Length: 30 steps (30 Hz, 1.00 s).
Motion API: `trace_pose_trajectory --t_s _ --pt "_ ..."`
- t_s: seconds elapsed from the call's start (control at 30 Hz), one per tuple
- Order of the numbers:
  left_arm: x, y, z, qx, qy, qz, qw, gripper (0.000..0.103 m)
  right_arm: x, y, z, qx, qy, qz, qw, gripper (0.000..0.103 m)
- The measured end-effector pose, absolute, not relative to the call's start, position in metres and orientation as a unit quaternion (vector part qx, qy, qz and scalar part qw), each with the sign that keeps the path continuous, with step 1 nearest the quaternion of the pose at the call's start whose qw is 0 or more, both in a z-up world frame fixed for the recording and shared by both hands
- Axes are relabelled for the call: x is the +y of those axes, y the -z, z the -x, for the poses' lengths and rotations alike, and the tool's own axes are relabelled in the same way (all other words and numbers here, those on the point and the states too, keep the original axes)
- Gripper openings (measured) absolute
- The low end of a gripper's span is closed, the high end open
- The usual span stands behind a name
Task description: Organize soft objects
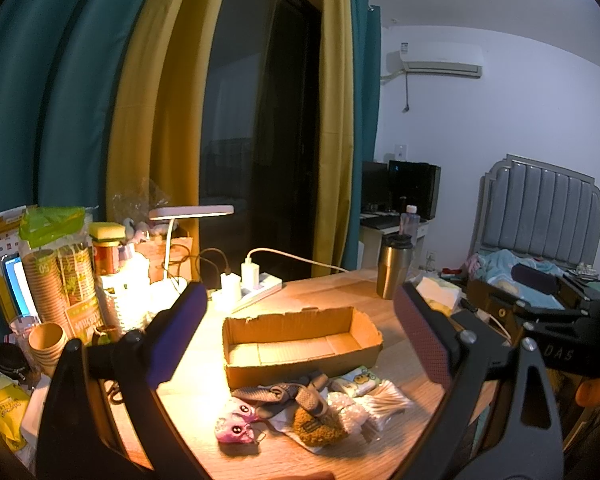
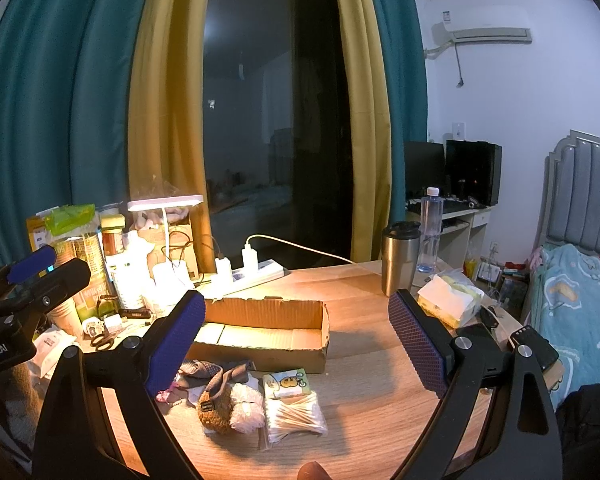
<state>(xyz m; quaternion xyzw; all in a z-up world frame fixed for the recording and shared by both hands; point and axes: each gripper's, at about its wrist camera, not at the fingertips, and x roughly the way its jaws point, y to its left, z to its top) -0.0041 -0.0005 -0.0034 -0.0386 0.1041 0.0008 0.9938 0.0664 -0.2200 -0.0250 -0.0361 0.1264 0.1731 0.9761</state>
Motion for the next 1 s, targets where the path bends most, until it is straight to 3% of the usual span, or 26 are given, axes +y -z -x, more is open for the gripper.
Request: trace_pose_trajectory --t_s 0.4,1.0 --pt "0.001 0.016 0.004 0.114 -0.002 0.043 0.993 0.095 -0.215 0.047 -0.059 0.14 -0.174 0.036 0.974 0.095" --pt "0.02 0.074 -0.037 0.203 -0.023 0.064 0.977 0.095 -0.206 0.083 -0.095 0.223 -0.179 0.043 0.957 0.095"
